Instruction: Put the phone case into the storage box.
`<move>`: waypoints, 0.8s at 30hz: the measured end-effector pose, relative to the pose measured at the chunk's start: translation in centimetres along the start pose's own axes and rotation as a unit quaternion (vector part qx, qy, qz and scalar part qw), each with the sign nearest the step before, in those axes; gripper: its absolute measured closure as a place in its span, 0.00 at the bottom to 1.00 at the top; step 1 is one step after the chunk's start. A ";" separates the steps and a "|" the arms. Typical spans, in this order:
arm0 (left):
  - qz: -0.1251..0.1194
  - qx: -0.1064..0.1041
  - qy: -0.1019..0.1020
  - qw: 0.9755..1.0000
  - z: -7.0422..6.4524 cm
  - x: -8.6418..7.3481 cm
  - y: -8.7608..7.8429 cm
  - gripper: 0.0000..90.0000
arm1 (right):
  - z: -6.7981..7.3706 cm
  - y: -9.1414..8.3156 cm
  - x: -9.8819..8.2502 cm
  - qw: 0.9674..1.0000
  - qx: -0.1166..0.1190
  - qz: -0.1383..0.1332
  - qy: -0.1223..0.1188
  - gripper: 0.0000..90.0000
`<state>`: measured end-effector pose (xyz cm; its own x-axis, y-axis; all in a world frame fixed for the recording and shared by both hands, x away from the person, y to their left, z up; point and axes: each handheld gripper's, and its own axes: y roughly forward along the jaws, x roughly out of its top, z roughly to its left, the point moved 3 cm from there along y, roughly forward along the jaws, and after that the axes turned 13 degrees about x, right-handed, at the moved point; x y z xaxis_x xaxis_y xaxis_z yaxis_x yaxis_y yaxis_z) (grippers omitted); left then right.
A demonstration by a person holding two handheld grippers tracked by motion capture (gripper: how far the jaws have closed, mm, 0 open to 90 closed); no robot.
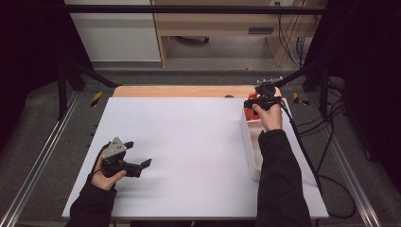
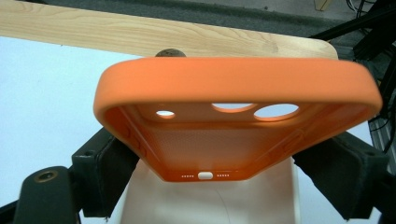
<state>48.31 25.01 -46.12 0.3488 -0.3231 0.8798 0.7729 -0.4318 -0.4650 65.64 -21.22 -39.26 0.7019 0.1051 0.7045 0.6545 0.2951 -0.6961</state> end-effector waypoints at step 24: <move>0.000 -0.001 0.001 1.000 0.0 0.0 0.0 0.00 | -0.1 1.8 -0.5 1.000 -0.013 0.014 0.010 0.17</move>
<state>48.30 24.98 -46.14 0.3475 -0.3255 0.8794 0.7717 -0.4334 -0.4653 66.49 -20.85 -40.89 0.7254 0.0946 0.6818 0.6411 0.2678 -0.7192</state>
